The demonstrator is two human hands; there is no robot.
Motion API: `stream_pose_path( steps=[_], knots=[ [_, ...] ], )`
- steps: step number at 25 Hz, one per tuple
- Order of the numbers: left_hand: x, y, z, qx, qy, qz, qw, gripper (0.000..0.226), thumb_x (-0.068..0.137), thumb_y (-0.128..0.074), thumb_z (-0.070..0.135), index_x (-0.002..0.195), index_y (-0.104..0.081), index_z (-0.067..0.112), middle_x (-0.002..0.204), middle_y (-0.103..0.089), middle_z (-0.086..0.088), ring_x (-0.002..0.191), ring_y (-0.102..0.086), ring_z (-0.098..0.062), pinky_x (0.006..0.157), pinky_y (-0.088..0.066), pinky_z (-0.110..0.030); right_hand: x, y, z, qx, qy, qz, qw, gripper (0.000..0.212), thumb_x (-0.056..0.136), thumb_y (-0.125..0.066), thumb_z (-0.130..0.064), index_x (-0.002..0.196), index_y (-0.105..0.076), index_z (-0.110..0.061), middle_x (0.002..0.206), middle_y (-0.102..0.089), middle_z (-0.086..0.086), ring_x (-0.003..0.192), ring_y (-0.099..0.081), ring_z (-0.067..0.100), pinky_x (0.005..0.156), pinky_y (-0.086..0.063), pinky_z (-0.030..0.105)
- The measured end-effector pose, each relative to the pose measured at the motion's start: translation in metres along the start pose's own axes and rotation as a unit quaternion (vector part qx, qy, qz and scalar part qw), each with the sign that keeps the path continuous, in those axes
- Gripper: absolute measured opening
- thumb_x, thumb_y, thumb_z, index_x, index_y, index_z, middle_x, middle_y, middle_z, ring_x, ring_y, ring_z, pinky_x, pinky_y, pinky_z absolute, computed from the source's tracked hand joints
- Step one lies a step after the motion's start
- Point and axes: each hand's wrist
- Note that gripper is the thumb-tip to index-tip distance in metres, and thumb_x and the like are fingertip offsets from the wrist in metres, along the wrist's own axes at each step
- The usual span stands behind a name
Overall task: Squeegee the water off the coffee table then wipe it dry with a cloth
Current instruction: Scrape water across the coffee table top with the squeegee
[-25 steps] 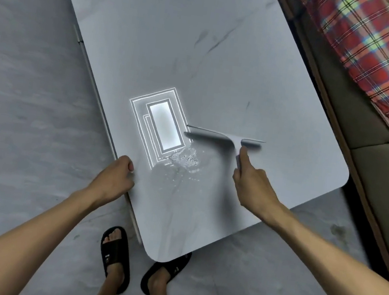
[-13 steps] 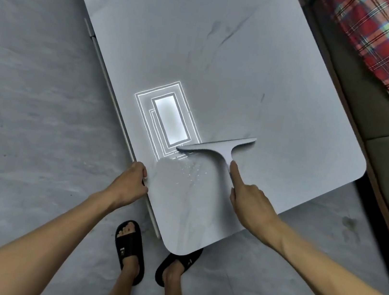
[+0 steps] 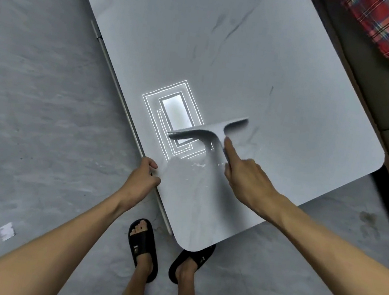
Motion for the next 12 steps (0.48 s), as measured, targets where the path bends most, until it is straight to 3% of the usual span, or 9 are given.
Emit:
stream_pose_path(
  steps=[3,6,12],
  knots=[
    [0.003,0.01,0.0,-0.091,0.029,0.016,0.995,0.037,0.062,-0.053,0.015,0.097,-0.046,0.026,0.094,-0.05,-0.001,0.086,-0.049,-0.018,0.073,-0.042,-0.031,0.013,-0.018,-0.022,-0.051,0.017,-0.019,0.998,0.074,0.096,-0.038,-0.007,0.153,0.005,-0.026,0.07,-0.046,0.005,0.058,-0.044,0.026,0.059,-0.037,0.035],
    [0.006,0.015,-0.001,-0.155,0.055,0.008,0.986,0.039,0.057,-0.052,0.013,0.093,-0.048,0.027,0.093,-0.049,-0.004,0.087,-0.045,-0.022,0.08,-0.04,-0.037,-0.011,-0.03,-0.005,-0.112,0.006,-0.044,0.993,0.075,0.097,-0.036,-0.009,0.153,0.009,-0.028,0.077,-0.048,0.006,0.064,-0.045,0.028,0.061,-0.036,0.033],
    [0.003,0.016,0.002,-0.143,0.07,0.028,0.987,0.037,0.065,-0.053,0.008,0.1,-0.048,0.019,0.1,-0.055,-0.007,0.09,-0.05,-0.021,0.094,-0.045,-0.041,-0.072,-0.029,0.032,-0.167,0.049,-0.088,0.981,0.076,0.094,-0.035,-0.016,0.152,0.011,-0.035,0.064,-0.033,-0.003,0.054,-0.033,0.019,0.054,-0.028,0.033]
  ],
)
Point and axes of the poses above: each hand's wrist, its own x-axis towards the middle knuckle, its own y-axis out of the back of the hand, z = x × y
